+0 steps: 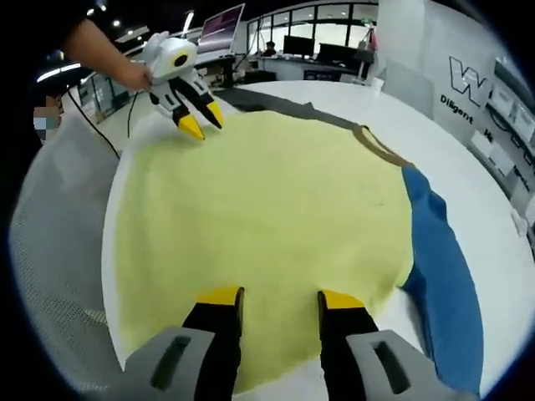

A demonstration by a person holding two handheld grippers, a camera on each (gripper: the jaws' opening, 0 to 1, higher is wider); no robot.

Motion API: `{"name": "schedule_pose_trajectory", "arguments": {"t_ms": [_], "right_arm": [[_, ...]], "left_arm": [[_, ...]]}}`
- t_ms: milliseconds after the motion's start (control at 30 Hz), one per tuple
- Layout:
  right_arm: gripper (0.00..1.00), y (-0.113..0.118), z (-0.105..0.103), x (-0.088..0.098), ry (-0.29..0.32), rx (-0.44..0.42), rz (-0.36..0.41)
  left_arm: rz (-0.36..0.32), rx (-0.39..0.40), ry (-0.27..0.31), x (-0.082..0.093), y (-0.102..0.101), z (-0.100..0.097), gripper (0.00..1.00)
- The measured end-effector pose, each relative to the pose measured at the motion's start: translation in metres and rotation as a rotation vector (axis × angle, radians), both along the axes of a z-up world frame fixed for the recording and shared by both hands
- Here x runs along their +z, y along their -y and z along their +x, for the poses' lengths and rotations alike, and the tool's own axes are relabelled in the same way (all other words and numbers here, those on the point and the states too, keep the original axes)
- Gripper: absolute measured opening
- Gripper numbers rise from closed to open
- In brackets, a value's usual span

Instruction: Fold the garment on the visible template until the final outline fits inside the template.

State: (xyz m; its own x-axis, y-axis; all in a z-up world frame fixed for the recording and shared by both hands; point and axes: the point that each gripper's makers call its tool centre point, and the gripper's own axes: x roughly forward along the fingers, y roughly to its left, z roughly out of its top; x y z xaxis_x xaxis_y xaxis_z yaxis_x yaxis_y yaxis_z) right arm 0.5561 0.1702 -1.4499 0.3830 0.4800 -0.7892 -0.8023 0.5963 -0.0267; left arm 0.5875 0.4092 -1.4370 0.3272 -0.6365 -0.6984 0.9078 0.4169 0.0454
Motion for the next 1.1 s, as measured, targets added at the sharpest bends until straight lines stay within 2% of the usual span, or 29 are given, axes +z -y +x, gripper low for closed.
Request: {"name": "schedule_pose_trajectory", "arguments": {"t_ms": [100,167,433,533,567,600,933,1100], "right_arm": [[0.47,0.005,0.005,-0.001,-0.004,-0.01,0.011],[0.47,0.004,0.006,-0.001,0.0,0.006,0.013],[0.51,0.007,0.015,-0.001,-0.02,0.053,-0.008],[0.53,0.01,0.019,-0.002,-0.027,0.057,-0.016],[0.54,0.011,0.021,-0.002,-0.029,0.054,-0.019],[0.56,0.013,0.022,-0.002,-0.031,0.047,-0.021],[0.62,0.022,0.038,-0.002,-0.037,0.011,-0.021],[0.62,0.021,0.036,-0.002,-0.032,-0.012,-0.013]], "left_arm": [[0.008,0.012,-0.004,-0.003,0.0,0.003,0.2],[0.018,0.017,-0.004,-0.006,0.0,0.004,0.2],[-0.009,0.078,-0.032,-0.005,0.005,0.017,0.22],[-0.007,0.113,-0.031,-0.006,0.005,0.025,0.28],[-0.016,0.166,-0.051,-0.006,0.003,0.028,0.3],[-0.018,0.177,-0.056,-0.006,0.002,0.031,0.33],[-0.01,0.225,-0.048,-0.007,0.002,0.054,0.46],[-0.014,0.243,-0.055,-0.007,0.001,0.056,0.45]]}}
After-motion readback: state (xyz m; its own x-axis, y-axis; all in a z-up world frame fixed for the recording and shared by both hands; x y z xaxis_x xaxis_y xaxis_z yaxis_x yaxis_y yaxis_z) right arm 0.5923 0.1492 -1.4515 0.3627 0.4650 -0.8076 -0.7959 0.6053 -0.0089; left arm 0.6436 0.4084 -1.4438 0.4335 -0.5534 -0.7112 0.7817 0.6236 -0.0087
